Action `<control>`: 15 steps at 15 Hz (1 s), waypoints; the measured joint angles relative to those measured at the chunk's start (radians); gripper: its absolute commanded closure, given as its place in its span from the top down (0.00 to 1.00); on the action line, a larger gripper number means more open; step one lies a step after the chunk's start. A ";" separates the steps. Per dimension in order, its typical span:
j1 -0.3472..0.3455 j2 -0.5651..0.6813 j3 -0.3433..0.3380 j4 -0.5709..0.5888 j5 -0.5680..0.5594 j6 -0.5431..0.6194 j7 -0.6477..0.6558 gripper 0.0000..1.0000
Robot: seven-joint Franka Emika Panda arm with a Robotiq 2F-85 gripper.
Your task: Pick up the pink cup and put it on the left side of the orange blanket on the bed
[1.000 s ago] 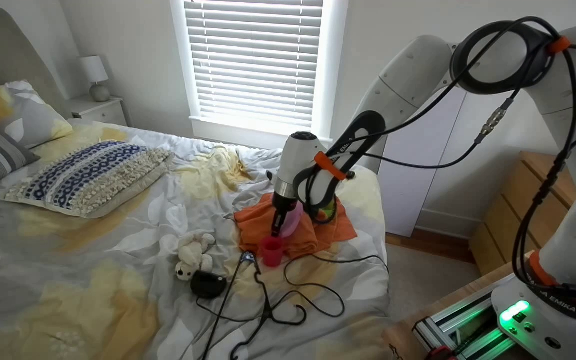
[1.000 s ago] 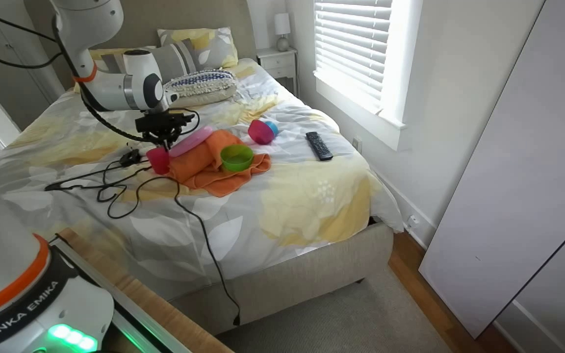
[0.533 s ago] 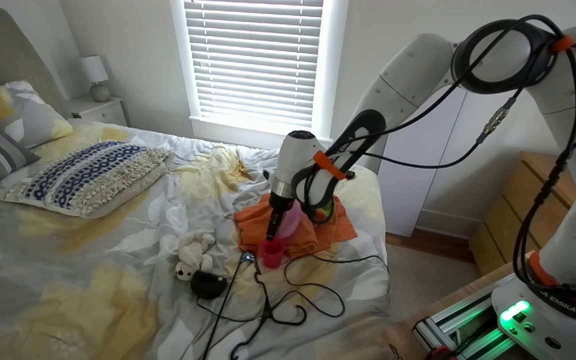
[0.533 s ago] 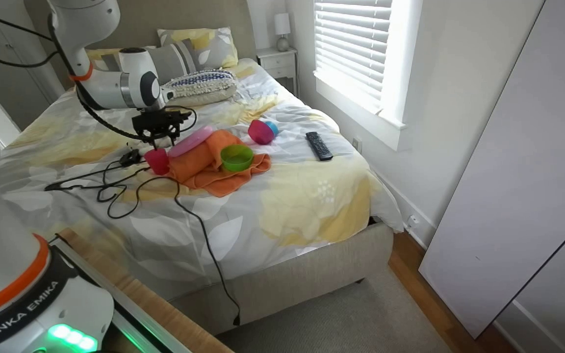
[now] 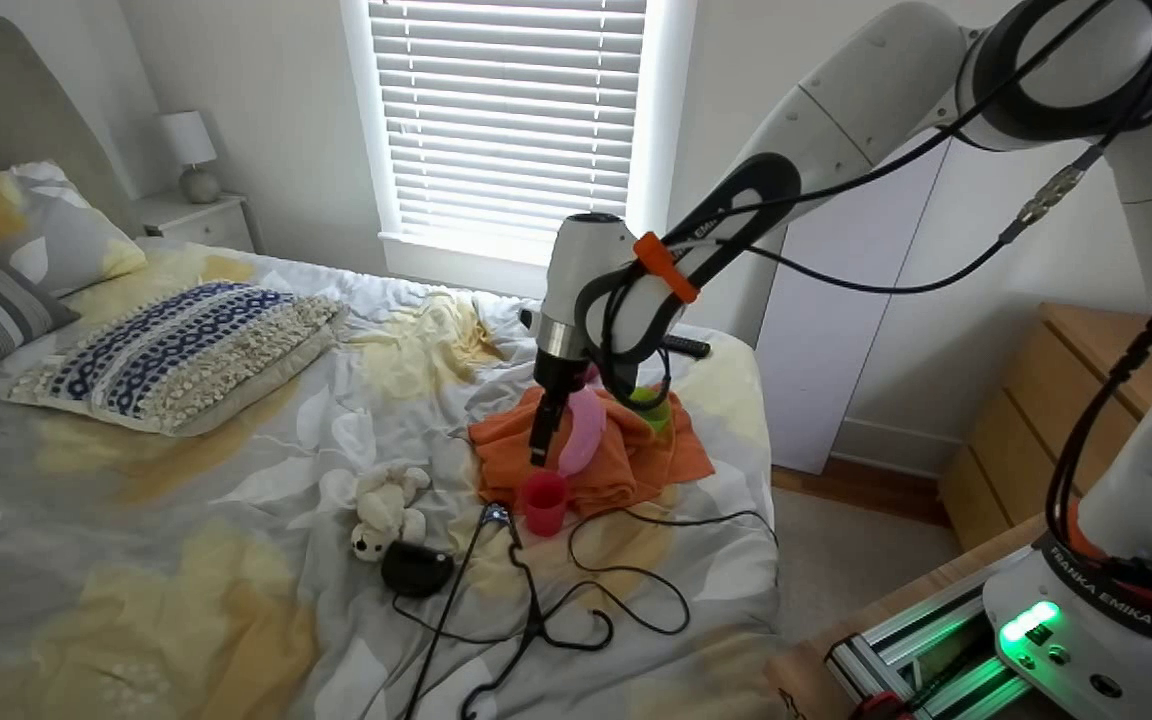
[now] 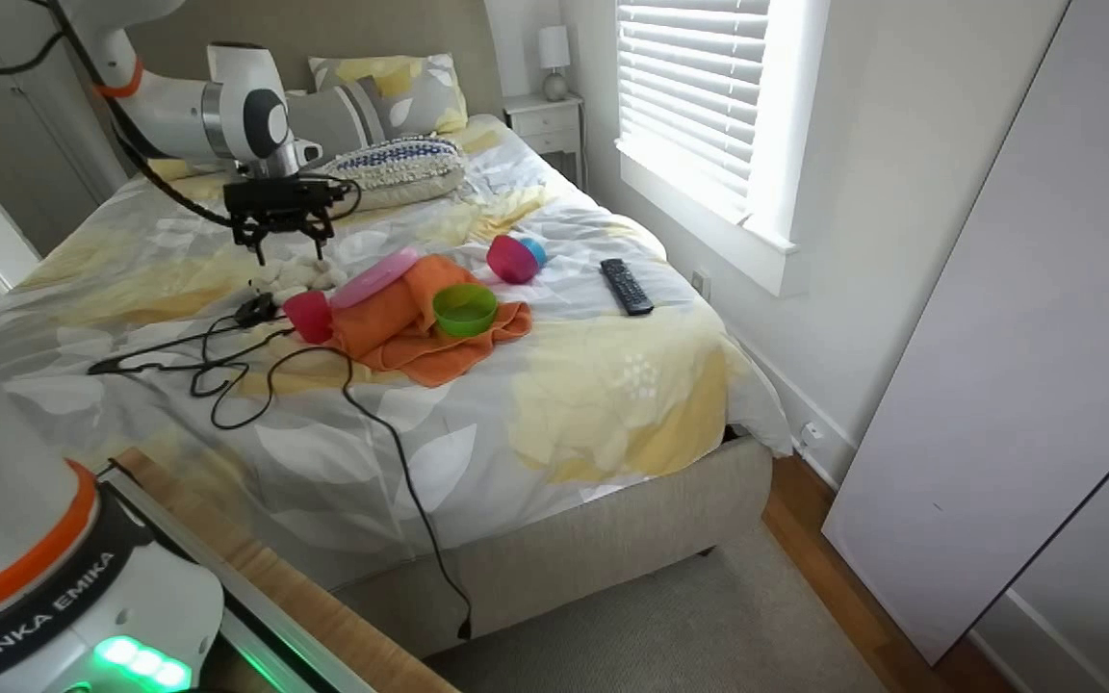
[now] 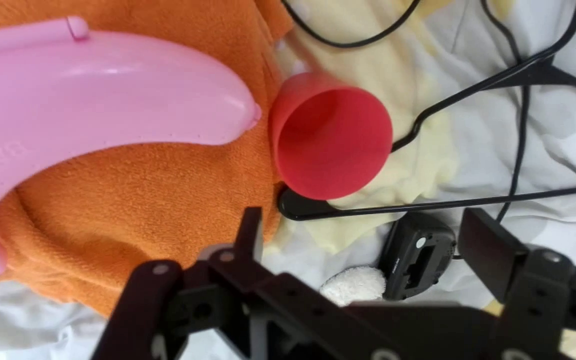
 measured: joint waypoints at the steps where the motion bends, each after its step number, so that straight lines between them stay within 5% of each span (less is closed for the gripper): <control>1: -0.016 -0.032 0.007 -0.014 0.035 -0.033 0.004 1.00; 7: -0.133 -0.217 0.017 -0.162 0.241 -0.050 0.020 1.00; 15: -0.106 -0.589 0.001 -0.491 0.249 -0.048 0.052 1.00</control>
